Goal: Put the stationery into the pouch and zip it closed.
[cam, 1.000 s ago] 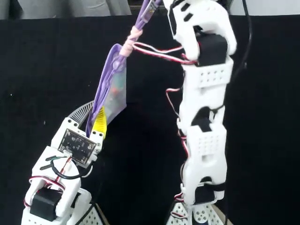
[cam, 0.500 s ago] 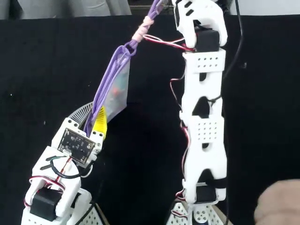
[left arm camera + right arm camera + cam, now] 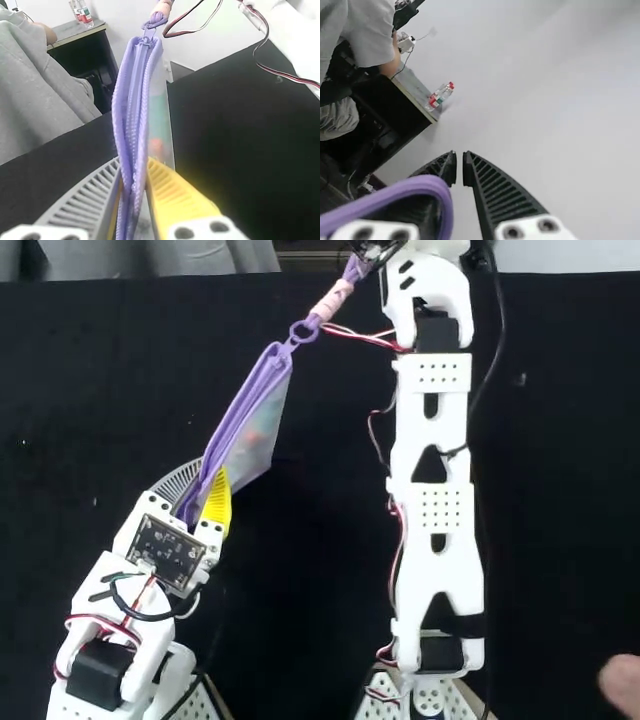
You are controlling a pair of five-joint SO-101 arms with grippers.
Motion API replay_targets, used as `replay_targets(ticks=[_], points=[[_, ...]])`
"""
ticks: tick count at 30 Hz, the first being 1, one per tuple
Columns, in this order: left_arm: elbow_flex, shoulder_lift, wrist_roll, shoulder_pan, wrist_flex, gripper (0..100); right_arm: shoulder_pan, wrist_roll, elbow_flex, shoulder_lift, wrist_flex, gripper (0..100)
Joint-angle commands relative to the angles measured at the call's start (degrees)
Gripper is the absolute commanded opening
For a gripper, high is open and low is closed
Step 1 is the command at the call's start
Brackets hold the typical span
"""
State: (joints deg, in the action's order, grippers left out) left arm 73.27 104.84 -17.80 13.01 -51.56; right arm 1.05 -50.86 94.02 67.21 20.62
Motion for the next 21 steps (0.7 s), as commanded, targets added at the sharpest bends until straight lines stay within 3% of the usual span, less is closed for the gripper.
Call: replay_targets(ticks=[1, 11, 21], points=[[2.07, -0.09, 0.88, 0.22, -1.93, 3, 8.88, -2.99, 1.63, -0.22, -4.75, 1.2], [1.71, -0.09, 0.97, 0.22, -2.02, 3, 11.43, -9.32, -7.52, -0.57, -16.7, 1.2], [2.07, -0.09, 2.46, 0.22, -1.49, 3, 8.53, -10.29, -4.53, -0.31, -11.78, 1.2]])
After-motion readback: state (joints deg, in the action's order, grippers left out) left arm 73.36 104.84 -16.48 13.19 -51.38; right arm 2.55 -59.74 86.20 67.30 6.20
